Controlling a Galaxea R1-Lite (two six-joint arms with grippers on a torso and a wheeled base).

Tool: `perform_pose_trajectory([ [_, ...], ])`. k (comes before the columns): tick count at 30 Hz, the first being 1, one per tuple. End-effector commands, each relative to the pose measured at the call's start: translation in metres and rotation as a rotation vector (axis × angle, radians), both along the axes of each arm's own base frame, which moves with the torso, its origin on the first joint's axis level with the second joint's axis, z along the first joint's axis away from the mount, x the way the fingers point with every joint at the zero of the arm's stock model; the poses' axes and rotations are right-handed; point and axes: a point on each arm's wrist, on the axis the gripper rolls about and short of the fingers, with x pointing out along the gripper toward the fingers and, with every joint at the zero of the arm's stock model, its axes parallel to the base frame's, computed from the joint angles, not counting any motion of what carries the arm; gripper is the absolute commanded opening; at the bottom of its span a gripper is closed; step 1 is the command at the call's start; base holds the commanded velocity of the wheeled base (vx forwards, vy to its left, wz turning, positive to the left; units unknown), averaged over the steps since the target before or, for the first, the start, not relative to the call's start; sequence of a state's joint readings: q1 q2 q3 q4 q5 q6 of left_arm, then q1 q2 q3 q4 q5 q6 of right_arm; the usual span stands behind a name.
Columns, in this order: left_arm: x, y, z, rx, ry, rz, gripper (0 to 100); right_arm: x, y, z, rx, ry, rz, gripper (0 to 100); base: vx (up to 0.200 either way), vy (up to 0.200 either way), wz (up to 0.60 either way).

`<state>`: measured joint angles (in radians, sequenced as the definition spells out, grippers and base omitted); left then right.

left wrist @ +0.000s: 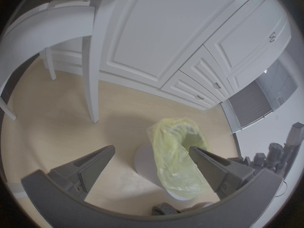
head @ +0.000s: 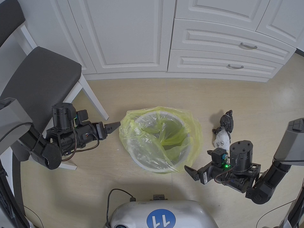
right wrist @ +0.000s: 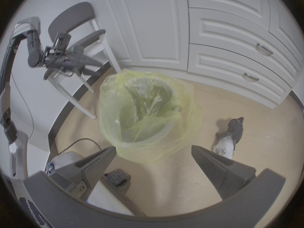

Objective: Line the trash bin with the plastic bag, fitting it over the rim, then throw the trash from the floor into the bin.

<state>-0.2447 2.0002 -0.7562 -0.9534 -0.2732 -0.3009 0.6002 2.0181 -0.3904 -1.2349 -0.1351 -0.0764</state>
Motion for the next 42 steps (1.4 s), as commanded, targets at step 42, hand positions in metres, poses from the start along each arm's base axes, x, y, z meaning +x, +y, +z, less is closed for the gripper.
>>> perform_pose_trajectory([
  [42, 0.008, 0.065, -0.045, 0.018, 0.040, -0.026, 100, 0.026, -0.016, -0.006, 0.017, -0.010, -0.123, 100, 0.000, 0.000, 0.00],
])
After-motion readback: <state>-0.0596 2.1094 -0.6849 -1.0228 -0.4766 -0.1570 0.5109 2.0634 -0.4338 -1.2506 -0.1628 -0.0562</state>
